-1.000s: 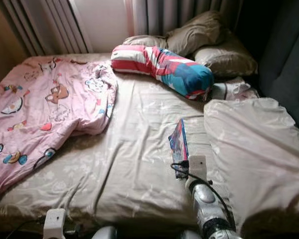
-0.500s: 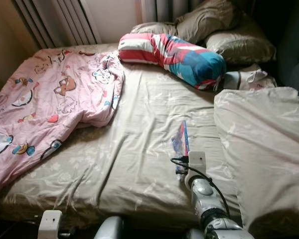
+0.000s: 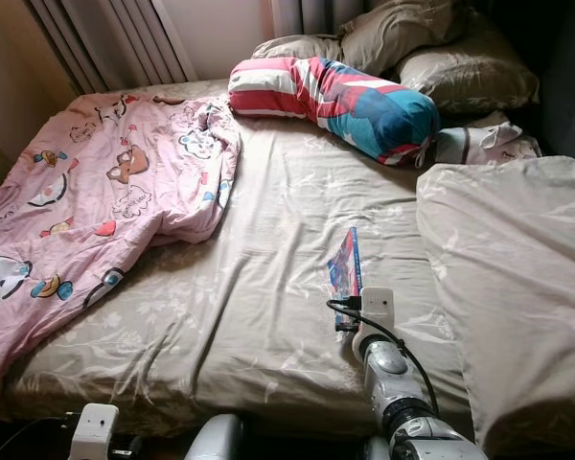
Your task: Clean up the room
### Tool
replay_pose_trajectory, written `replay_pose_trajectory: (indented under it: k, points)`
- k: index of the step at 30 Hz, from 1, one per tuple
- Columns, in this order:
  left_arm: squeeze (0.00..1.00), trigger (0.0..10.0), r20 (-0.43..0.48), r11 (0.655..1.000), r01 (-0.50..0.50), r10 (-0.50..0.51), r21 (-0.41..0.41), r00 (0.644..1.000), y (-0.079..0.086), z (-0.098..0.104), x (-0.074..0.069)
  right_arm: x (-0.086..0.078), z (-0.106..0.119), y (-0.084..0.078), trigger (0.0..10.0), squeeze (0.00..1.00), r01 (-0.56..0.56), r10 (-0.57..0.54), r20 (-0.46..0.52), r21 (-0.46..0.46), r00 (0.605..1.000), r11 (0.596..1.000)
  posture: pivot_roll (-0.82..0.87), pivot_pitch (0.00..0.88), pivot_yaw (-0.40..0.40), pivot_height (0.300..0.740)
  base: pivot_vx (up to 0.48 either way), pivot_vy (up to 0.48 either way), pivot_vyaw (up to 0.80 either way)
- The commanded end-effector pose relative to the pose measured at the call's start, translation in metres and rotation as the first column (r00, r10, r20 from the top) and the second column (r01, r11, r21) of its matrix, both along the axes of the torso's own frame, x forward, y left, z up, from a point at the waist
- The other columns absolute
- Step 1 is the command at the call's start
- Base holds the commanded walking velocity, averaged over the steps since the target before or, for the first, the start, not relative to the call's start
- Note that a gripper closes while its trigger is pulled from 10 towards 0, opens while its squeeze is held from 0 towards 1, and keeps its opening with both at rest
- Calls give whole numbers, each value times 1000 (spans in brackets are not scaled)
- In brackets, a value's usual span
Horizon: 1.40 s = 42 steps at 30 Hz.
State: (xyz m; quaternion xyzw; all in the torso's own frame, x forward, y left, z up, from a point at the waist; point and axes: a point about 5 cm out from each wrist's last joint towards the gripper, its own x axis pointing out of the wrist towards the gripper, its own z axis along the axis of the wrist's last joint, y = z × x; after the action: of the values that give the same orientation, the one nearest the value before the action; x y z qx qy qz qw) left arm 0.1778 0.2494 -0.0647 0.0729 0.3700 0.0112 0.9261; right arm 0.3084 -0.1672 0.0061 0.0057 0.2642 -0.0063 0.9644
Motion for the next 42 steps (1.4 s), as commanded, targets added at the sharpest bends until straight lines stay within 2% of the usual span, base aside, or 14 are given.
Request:
replay_pose_trajectory:
  k: [1, 4, 8, 13, 23, 37, 38, 39, 40, 42]
  points:
    - [0, 10000, -35, 1000, -7, 8, 25, 999, 11, -1, -8, -2, -3, 4, 10000, 0, -18, 18, -13, -7, 1000, 1000, 75, 117, 173, 652, 0, 0, 0]
    - [0, 10000, -41, 1000, -5, 6, 25, 999, 11, -2, -9, -3, -4, -1, 10000, 0, -26, 25, -24, -59, 999, 998, 73, 118, 175, 652, 0, 0, 0]
    - [0, 10000, -44, 1000, -4, 5, 24, 999, 11, -2, -10, -4, -4, -5, 10000, 0, -24, 22, -33, -79, 999, 997, 73, 120, 174, 652, 0, 0, 0]
    - [0, 10000, -46, 1000, 2, 0, 24, 999, 12, -2, -11, -7, -7, -11, 10000, 0, -61, 51, -61, -185, 997, 981, 74, 132, 180, 652, 0, 0, 0]
    - [0, 10000, -56, 1000, 3, -2, 28, 998, 15, -3, -15, -12, -10, -22, 10000, 0, -27, 9, -83, -229, 997, 973, 73, 148, 188, 652, 0, 0, 0]
    - [0, 10000, -59, 1000, 10, -9, 28, 998, 16, -3, -17, -10, -7, -27, 10000, 0, -5, -12, -66, -247, 998, 969, 72, 152, 189, 652, 0, 0, 0]
    - [0, 10000, -58, 1000, 11, -9, 28, 998, 16, -3, -16, -9, -6, -27, 10000, 114, -3, -13, -61, -248, 998, 969, 71, 151, 188, 652, 0, 0, 0]
    - [0, 10000, -58, 1000, 10, -8, 28, 998, 16, -3, -16, -9, -6, -27, 10000, 114, -3, -13, -60, -248, 998, 969, 71, 151, 188, 652, 0, 0, 0]
    - [0, 10000, -58, 1000, 7, -6, 30, 998, 16, -3, -16, -8, -6, -28, 10000, 373, 0, -15, -58, -253, 998, 968, 72, 149, 188, 652, 0, 0, 0]
    - [0, 10000, -58, 1000, 6, -4, 30, 998, 16, -3, -16, -8, -5, -28, 10000, 412, 2, -17, -56, -256, 998, 967, 72, 148, 189, 652, 0, 0, 0]
